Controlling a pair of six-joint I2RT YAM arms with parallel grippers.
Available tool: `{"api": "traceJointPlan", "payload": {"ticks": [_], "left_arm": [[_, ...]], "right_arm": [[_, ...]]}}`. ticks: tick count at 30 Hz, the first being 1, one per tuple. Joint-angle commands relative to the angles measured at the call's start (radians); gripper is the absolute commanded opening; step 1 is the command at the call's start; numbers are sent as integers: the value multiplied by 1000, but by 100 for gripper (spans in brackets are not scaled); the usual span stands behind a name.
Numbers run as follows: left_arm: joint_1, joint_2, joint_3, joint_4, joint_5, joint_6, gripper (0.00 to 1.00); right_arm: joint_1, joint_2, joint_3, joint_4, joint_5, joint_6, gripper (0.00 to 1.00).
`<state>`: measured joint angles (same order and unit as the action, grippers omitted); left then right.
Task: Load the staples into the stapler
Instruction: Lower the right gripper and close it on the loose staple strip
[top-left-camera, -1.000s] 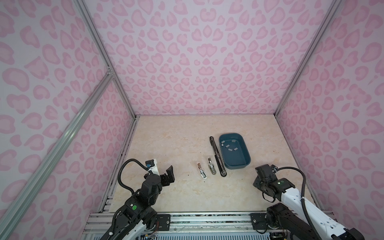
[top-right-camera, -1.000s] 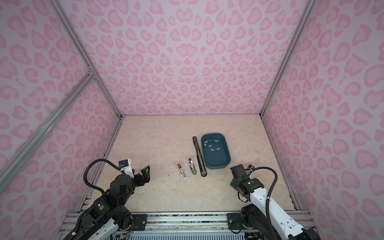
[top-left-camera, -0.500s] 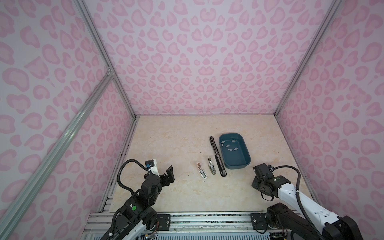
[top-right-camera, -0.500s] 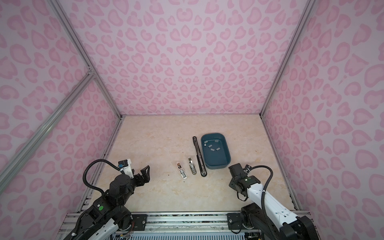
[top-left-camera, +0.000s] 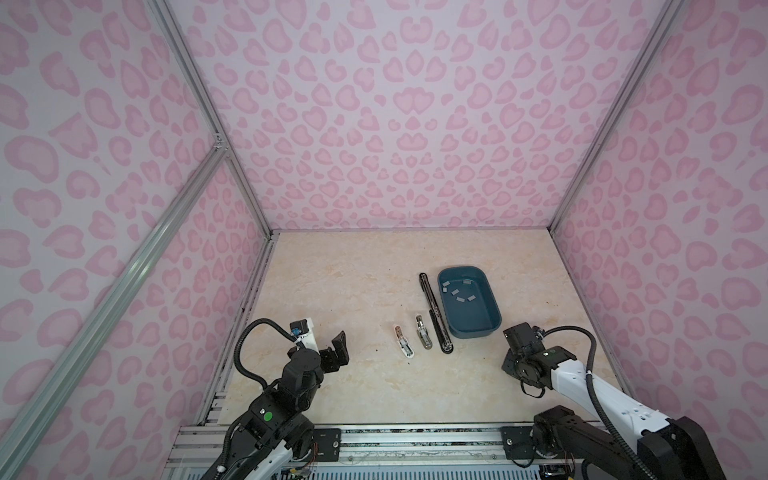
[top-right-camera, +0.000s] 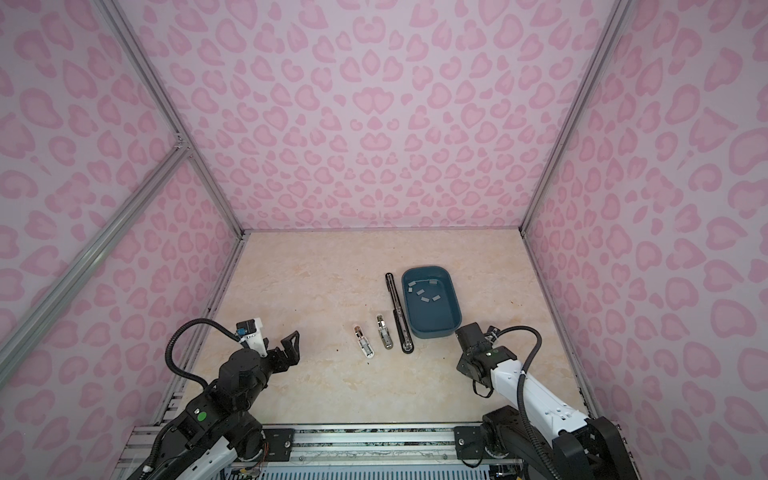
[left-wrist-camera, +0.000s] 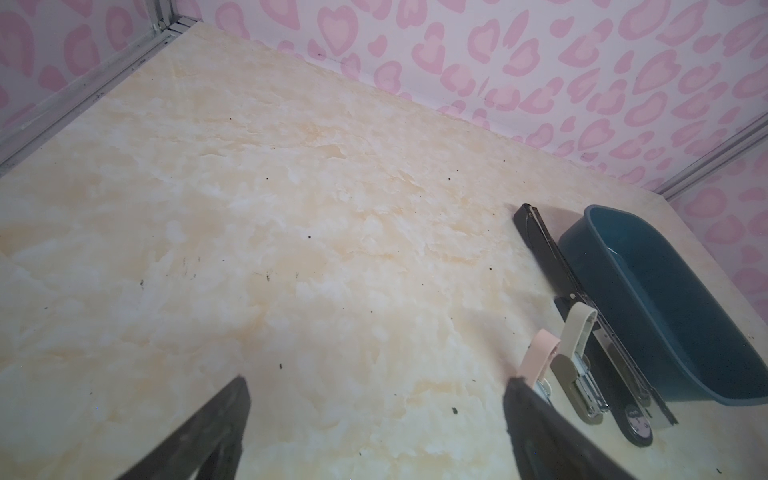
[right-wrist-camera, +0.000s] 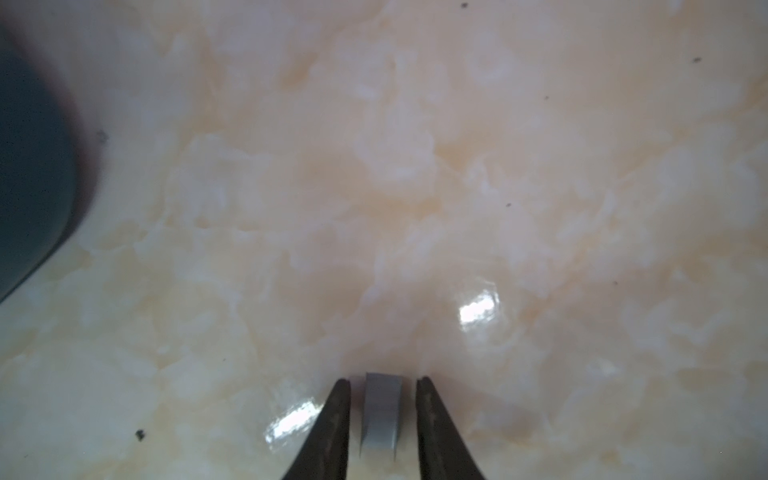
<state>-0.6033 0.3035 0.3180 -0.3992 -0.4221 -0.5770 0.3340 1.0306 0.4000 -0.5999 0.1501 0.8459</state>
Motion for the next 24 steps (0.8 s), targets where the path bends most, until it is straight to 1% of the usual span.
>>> {"api": "traceJointPlan", "payload": {"ticks": [1,5,7,9,11,13,20,24], "left_arm": [[0,-2,-3,-1,0,-7,96],[0,-4,-3,-1,2,-7,96],[0,-6,-3,-2,2,-7,96],[0,-7,-3,-3,1,-7,96],[0,-9,-3,-3,2,-7,96],[0,-9,-4,-3,2,-7,96],[0,-9,-6,-3,2,-8,96],[0,-9,-4,-3,2,-9,96]], "right_arm": [[1,8,-14,0,-67,8,29],[1,14,-16,9,-72,12,30],[1,16,-16,10,-77,13,28],[1,16,-16,11,-82,15,26],[1,16,-16,12,-81,15,20],[1,17,-16,13,-80,13,17],[1,27,10,-20,-69,-1,16],[2,-11,42,-56,-54,-14,15]]}}
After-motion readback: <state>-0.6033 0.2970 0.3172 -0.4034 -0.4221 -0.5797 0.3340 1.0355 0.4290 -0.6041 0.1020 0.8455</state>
